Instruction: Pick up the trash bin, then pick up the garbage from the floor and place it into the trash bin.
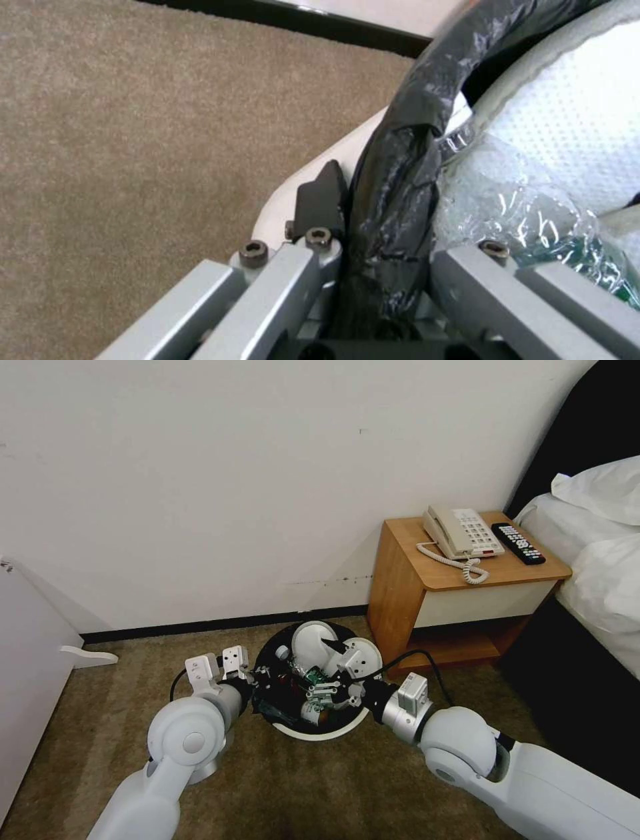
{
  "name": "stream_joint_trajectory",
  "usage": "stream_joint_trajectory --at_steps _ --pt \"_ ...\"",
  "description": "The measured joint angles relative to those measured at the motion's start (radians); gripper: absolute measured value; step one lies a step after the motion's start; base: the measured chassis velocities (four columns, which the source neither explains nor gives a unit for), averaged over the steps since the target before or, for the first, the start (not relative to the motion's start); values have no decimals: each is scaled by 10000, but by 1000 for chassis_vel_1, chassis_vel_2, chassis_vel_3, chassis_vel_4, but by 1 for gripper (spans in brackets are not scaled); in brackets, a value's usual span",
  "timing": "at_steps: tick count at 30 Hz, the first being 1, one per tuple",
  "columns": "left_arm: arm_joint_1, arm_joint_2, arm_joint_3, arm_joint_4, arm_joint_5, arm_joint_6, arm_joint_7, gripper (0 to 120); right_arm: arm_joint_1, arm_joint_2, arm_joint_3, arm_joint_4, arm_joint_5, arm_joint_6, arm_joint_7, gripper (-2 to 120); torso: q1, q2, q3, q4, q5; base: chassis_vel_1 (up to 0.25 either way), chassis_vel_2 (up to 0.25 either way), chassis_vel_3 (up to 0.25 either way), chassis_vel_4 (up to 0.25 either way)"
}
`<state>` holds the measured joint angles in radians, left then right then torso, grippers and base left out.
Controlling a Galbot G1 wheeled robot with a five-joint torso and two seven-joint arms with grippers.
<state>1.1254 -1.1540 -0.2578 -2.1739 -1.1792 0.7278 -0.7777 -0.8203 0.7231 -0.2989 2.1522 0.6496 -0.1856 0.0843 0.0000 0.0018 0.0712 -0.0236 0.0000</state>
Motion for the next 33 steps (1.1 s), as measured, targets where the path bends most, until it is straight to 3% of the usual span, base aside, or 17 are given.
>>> stream_joint_trajectory --at_steps 9,23,33 --pt "115 81 -15 -45 242 49 -18 5 -272 -59 348 241 9 11 -82 97 0 0 0 1 0 0 0 0 0" --pt "368 174 -305 155 633 66 33 4 -952 -796 1269 907 22 289 -199 97 0 0 0 1 0 0 0 0 0" --pt "1224 119 -823 -222 1046 32 87 4 -1780 -987 2389 1213 -412 603 175 100 0 0 0 -2 0 0 0 0 0"
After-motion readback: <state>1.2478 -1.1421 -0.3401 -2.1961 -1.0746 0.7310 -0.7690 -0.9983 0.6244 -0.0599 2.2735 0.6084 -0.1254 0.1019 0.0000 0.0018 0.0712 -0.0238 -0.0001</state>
